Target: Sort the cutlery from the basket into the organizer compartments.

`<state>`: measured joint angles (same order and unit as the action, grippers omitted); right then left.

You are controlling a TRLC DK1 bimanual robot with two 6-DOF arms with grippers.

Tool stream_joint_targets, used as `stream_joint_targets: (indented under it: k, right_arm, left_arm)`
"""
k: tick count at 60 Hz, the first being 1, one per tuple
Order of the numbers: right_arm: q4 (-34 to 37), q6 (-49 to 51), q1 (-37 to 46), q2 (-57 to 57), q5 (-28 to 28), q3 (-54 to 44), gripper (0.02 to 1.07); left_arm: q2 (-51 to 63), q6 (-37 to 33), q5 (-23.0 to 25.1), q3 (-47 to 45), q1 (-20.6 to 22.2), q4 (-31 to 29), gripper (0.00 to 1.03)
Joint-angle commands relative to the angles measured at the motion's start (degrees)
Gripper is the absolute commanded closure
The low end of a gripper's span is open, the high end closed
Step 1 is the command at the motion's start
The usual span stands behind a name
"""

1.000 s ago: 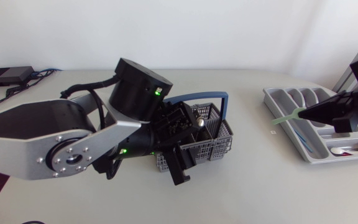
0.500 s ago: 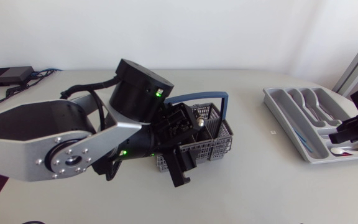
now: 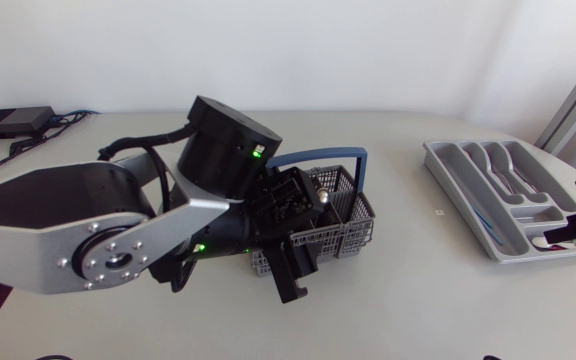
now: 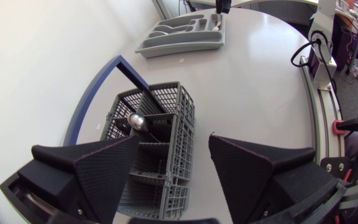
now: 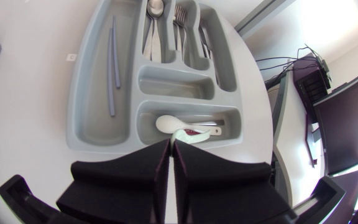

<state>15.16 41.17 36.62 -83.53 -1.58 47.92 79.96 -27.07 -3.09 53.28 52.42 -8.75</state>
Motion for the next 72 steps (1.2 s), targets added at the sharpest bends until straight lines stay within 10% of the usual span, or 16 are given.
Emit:
stream_joint_targets:
  k: [1,20,38,53,72]
  right_arm:
    - [-2.15,1.28,0.64,-3.66,0.71,0.86,1.01]
    - [-7.51,1.55,1.08,-12.01,2.02,1.47,1.0]
    - [-8.3,1.55,0.12,-10.17,1.15,0.33,0.63]
    - [-6.72,1.28,-0.59,-2.08,-0.61,-0.81,0.57]
    - [8.48,-0.3,-8.06,20.51,-15.99,-2.75,0.56]
  left_arm:
    - [-0.77,-0.26,0.02,-1.07,0.49,-0.3,0.26]
    - [-1.21,-0.26,-0.07,-1.16,0.57,-0.91,0.26]
    - [-1.48,-0.26,-0.33,-1.51,0.57,-0.91,0.26]
    - [-2.18,-0.26,-0.42,-2.04,0.49,-0.91,0.26]
    - [-2.36,-0.26,-0.6,-2.12,0.49,-0.83,0.26]
